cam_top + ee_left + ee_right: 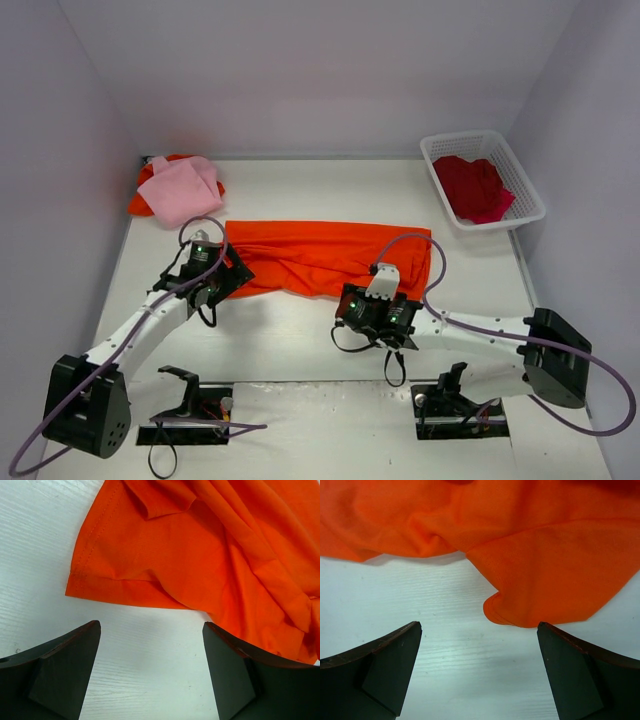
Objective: Fold and stack the t-shirts
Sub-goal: Grap the side of the flattened tshirt closest away from the robot with both arms
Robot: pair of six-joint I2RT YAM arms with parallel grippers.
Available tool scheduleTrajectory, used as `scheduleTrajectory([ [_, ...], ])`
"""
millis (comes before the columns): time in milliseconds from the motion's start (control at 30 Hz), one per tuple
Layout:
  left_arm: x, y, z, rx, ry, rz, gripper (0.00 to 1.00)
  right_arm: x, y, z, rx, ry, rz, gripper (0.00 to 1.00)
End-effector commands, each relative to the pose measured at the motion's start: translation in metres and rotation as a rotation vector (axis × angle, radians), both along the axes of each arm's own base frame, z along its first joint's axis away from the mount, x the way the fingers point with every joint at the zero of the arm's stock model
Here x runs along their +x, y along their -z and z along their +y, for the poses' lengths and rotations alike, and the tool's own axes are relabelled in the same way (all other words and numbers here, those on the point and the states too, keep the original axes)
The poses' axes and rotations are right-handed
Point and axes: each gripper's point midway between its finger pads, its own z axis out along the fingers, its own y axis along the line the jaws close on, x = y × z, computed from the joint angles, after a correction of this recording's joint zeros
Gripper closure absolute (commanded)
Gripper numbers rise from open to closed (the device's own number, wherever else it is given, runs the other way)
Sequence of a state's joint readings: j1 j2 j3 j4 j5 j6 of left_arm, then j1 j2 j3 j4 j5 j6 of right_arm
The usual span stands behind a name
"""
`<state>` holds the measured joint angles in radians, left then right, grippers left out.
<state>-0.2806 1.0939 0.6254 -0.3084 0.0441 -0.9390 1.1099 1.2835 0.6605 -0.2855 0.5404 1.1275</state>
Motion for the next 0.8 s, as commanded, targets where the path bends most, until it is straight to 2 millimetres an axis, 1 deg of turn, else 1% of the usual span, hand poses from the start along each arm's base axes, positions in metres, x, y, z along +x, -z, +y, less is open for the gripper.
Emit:
scheduleTrajectory([
  [0, 0.016, -0.014, -0.009, -0.031, 0.003, -0.039, 0.22, 0.006, -0.017, -0.012, 0.025, 0.081, -0.069, 0.03],
  [133, 0.019, -0.006, -0.010, -0.026, 0.007, -0.021, 0.22, 0.006, -0.014, -0.013, 0.009, 0.082, -0.062, 0.04],
  [233, 0.022, -0.001, -0.012, -0.029, 0.009, -0.015, 0.22, 0.007, -0.006, -0.012, -0.026, 0.081, -0.047, 0.04],
  [300, 0.024, 0.003, -0.013, -0.026, 0.010, -0.002, 0.22, 0.008, -0.005, -0.010, -0.034, 0.081, -0.045, 0.04],
  [367, 0.027, 0.004, -0.014, -0.027, 0.014, -0.004, 0.22, 0.009, -0.002, -0.011, -0.048, 0.088, -0.048, 0.04],
  [467, 0.032, 0.006, -0.015, -0.024, 0.012, -0.005, 0.22, 0.012, -0.003, -0.013, -0.050, 0.101, -0.055, 0.07],
  [533, 0.037, 0.004, -0.015, -0.020, 0.015, -0.014, 0.22, 0.013, -0.003, -0.017, -0.060, 0.106, -0.058, 0.08],
  [667, 0.042, 0.007, -0.014, -0.003, 0.011, -0.012, 0.22, 0.018, -0.001, -0.026, -0.079, 0.122, -0.055, 0.09],
  [767, 0.046, 0.005, -0.013, 0.005, 0.008, -0.024, 0.22, 0.019, -0.001, -0.029, -0.081, 0.127, -0.054, 0.11],
])
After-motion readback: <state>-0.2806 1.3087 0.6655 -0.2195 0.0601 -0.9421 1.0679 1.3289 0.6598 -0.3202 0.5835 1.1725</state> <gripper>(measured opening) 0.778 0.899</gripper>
